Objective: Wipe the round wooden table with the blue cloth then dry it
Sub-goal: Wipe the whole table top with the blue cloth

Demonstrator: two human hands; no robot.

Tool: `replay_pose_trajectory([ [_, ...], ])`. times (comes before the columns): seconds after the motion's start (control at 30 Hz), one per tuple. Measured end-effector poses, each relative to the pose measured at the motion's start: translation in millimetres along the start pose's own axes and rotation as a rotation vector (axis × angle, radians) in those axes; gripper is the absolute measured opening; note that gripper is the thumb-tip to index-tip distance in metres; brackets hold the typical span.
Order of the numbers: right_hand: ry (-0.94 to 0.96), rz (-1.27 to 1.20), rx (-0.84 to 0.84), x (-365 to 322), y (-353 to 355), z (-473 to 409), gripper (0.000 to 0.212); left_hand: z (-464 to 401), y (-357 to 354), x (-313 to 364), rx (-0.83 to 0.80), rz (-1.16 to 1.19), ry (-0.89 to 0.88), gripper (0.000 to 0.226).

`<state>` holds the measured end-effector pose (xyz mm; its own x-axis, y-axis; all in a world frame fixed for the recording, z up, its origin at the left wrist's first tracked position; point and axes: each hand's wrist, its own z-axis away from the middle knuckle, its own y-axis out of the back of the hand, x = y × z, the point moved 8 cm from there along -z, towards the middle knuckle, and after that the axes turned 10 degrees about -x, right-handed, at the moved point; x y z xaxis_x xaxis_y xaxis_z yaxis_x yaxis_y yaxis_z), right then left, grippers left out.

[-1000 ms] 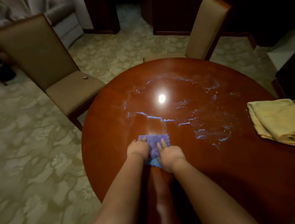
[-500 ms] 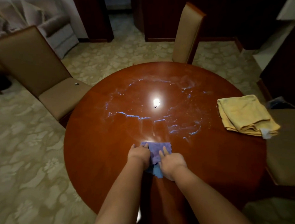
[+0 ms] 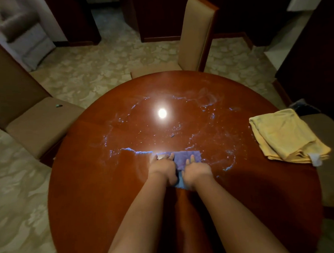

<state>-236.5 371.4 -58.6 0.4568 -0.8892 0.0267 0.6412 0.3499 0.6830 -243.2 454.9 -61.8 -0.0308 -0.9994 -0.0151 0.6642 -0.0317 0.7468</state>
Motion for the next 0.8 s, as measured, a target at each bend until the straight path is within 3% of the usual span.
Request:
replay_pose_trajectory([
  [0.27,0.05,-0.011,0.015,5.6,3.3,-10.2,0.058,6.9,1.8,2.4,0.011,-0.033,0.045,0.063],
  [0.53,0.221,0.183,0.003,-8.0,-29.8,60.3,0.052,58.7,-36.3,25.9,-0.072,0.022,0.134,0.054],
  [0.8,0.262,0.248,-0.006,19.7,-82.5,114.7,0.052,105.9,-70.2,78.8,-0.099,0.093,0.141,0.053],
])
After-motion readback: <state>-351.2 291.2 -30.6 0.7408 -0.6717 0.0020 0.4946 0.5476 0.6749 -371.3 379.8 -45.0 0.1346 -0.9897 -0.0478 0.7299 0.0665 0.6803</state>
